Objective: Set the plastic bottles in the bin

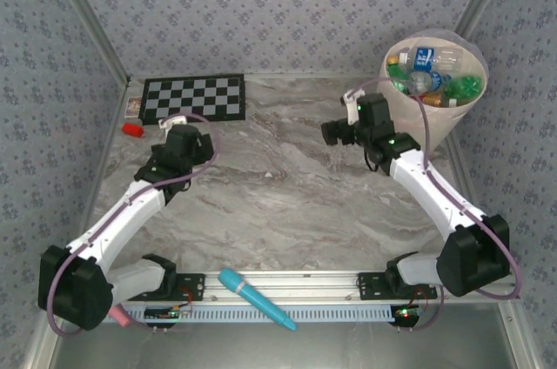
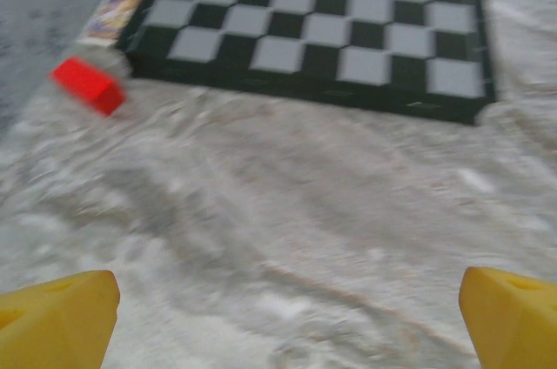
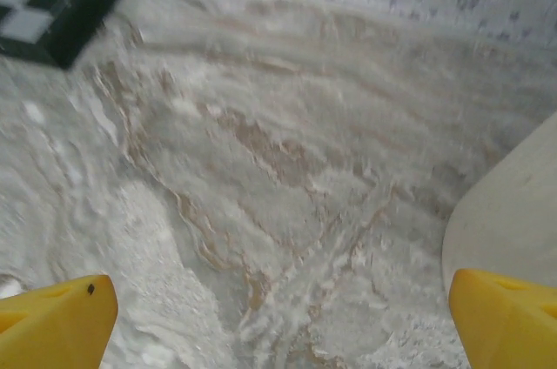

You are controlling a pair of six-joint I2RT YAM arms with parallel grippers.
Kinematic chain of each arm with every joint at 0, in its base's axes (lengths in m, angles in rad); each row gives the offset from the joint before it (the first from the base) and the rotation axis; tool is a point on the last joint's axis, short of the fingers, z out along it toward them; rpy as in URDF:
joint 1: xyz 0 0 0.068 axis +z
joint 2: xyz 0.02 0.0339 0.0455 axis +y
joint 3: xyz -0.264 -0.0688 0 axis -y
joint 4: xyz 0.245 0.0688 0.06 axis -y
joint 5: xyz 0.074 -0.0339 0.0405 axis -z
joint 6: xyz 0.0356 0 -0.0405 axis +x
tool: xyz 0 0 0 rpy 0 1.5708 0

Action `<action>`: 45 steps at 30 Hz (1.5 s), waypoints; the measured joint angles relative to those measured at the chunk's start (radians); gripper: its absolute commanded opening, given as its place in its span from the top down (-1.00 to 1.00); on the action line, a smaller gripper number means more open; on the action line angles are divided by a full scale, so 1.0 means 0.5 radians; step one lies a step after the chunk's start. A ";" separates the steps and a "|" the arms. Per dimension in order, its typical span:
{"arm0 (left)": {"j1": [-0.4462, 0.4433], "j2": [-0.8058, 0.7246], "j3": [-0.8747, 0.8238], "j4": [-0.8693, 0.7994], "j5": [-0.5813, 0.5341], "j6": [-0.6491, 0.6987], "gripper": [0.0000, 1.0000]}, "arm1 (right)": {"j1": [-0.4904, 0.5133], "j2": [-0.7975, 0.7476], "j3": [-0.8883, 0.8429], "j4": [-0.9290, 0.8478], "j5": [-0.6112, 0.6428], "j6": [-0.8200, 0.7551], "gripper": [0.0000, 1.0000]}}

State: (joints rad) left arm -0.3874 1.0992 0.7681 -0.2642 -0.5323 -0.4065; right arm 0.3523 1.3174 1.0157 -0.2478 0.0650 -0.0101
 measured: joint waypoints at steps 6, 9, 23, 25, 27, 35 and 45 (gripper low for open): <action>0.159 -0.097 -0.404 0.217 -0.166 0.172 -0.99 | -0.146 -0.001 -0.673 0.583 0.002 -0.082 -0.99; 0.287 -0.076 -0.494 0.320 -0.161 0.237 -0.99 | -0.230 -0.001 -0.917 0.838 0.054 -0.149 -0.99; 0.571 0.572 -0.685 1.482 0.170 0.620 -1.00 | -0.688 0.314 -1.211 1.866 -0.044 -0.151 -0.99; 0.594 0.663 -0.687 1.667 0.266 0.673 -0.99 | -0.725 0.393 -1.262 2.023 -0.071 -0.125 -0.99; 0.639 0.765 -0.703 1.859 0.386 0.694 -0.99 | -0.744 0.410 -1.307 2.067 -0.096 -0.115 -0.99; 0.786 0.882 -0.736 2.076 0.681 0.703 -0.99 | -0.773 0.414 -1.319 2.172 -0.186 -0.092 -0.99; 0.784 0.882 -0.736 2.110 0.745 0.709 -1.00 | -0.778 0.414 -1.310 2.173 -0.174 -0.065 -0.99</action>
State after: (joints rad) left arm 0.0048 1.5402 0.4000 0.7906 -0.1600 -0.0521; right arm -0.0368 1.5242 0.3607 0.8387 -0.0219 -0.0425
